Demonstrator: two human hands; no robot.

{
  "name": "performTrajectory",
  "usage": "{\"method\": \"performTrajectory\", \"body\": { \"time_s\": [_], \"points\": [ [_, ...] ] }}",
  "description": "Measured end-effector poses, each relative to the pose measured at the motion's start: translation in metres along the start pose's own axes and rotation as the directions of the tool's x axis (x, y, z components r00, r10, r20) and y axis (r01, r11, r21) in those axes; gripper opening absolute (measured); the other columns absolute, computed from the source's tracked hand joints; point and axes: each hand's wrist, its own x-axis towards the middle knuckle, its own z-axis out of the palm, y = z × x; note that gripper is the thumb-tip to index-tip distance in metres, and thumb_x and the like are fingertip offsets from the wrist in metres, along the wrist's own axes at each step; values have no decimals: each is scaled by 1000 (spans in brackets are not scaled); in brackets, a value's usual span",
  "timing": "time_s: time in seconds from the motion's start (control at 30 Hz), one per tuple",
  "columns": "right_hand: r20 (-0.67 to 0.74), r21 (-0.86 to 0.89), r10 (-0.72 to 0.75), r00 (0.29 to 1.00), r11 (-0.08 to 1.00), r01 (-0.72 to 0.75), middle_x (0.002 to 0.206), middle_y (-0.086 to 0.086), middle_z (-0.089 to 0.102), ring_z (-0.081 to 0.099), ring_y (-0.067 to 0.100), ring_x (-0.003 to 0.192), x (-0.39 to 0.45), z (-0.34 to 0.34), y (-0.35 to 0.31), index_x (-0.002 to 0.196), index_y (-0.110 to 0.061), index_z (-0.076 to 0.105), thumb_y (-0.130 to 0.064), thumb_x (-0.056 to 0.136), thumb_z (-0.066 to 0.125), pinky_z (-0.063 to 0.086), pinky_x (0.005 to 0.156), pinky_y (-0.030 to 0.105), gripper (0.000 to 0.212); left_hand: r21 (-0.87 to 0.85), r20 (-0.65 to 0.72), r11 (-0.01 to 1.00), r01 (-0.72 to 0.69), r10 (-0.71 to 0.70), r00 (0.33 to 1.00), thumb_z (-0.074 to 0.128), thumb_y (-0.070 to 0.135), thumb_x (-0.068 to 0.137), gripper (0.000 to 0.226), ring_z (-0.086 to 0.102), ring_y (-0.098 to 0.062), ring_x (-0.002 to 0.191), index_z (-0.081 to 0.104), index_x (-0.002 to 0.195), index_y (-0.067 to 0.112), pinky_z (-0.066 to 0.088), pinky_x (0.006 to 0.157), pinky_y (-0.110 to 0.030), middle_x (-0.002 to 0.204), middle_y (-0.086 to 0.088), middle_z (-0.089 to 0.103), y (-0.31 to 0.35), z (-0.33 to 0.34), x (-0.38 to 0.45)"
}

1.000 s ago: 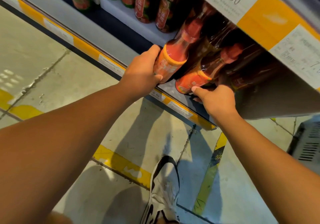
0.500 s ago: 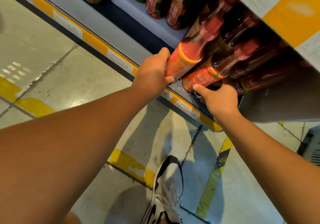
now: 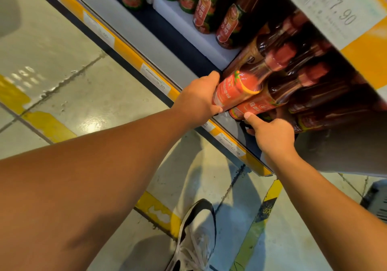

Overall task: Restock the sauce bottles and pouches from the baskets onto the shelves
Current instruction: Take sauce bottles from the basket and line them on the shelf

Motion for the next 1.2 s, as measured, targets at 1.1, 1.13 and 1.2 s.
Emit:
{"method": "performTrajectory", "body": {
  "time_s": [1.1,1.13,1.2],
  "points": [
    [53,-179,-116,992,976,124,134,7,64,58,30,122,0,-2,-22,143,-13,51,-51,89,75,47,98,36,70,37,-99,981,192,-187,977,87,35,80,72,61,-30,112,43,134,17,54,96,-41,124,-11,51,20,15,31],
    [51,-138,-125,991,982,131,129,5,66,60,28,119,-6,-5,-21,142,-14,53,-48,87,77,49,97,37,69,29,-77,979,201,-198,977,88,32,80,71,60,-29,112,45,134,17,54,97,-41,125,-11,50,21,12,29],
    [83,-12,-122,989,992,124,117,-5,66,64,19,111,-19,-10,-17,140,-15,55,-36,86,82,50,93,34,65,20,-55,979,203,-202,978,87,23,82,66,59,-28,110,46,133,19,55,96,-41,124,-9,48,26,7,21]
  ]
}}
